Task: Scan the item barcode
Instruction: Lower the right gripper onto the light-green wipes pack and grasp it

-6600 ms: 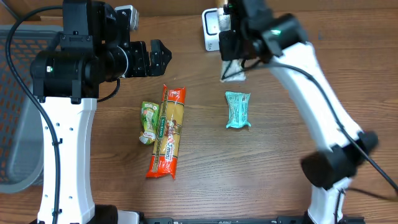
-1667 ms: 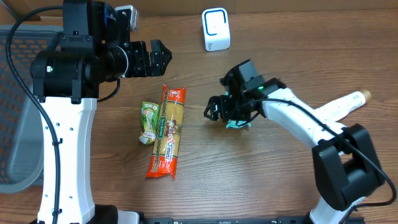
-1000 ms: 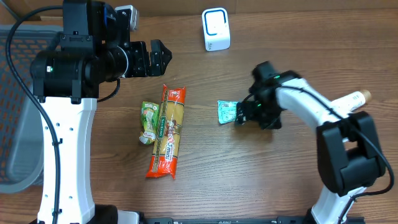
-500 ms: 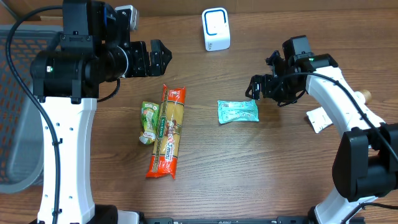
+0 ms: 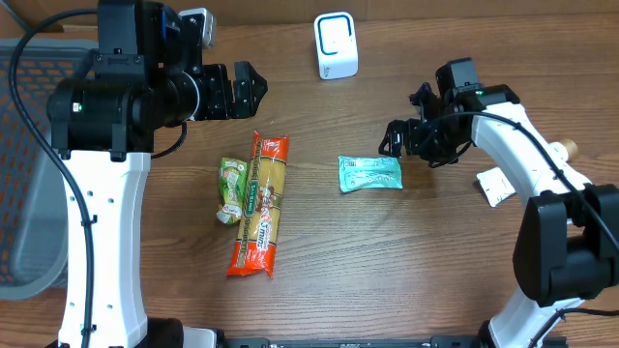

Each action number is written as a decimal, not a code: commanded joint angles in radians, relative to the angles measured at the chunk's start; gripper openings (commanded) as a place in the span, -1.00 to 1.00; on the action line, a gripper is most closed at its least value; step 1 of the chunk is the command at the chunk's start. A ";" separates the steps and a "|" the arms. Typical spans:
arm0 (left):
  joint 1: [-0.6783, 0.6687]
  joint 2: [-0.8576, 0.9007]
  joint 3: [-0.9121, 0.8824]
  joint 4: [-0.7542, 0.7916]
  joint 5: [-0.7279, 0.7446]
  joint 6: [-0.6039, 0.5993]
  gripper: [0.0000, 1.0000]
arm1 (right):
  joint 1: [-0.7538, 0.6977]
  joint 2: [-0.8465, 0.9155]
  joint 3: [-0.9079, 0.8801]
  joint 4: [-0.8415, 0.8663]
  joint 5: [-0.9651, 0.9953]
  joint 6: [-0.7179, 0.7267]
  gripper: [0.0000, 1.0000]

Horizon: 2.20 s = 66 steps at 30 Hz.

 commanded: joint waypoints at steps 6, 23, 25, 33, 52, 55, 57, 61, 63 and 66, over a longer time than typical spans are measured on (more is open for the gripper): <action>0.005 0.007 0.005 0.001 0.008 0.001 0.99 | -0.005 0.082 -0.006 -0.001 -0.039 0.008 1.00; 0.004 0.007 0.005 0.001 0.008 0.001 0.99 | -0.037 0.110 -0.006 0.037 -0.117 -0.029 1.00; 0.004 0.007 0.005 0.001 0.008 0.001 0.99 | -0.037 0.110 -0.006 0.037 -0.117 -0.044 1.00; 0.005 0.007 0.005 0.001 0.008 0.001 0.99 | -0.037 0.113 -0.006 0.043 -0.117 -0.080 0.98; 0.005 0.007 0.005 0.001 0.008 0.001 0.99 | -0.014 0.117 -0.236 0.281 -0.117 -0.182 0.65; 0.005 0.007 0.005 0.001 0.008 0.001 0.99 | 0.002 0.117 -0.267 0.325 -0.117 -0.182 0.61; 0.005 0.007 0.005 0.001 0.008 0.001 0.99 | 0.020 0.117 -0.289 0.356 -0.116 -0.182 0.56; 0.004 0.007 0.005 0.001 0.008 0.001 0.99 | 0.060 0.118 -0.322 0.386 -0.074 -0.180 0.29; 0.005 0.007 0.005 0.001 0.008 0.001 0.99 | 0.068 0.118 -0.327 0.385 -0.064 -0.173 0.05; 0.004 0.007 0.005 0.001 0.008 0.000 0.99 | 0.069 0.118 -0.327 0.377 -0.064 -0.161 -0.42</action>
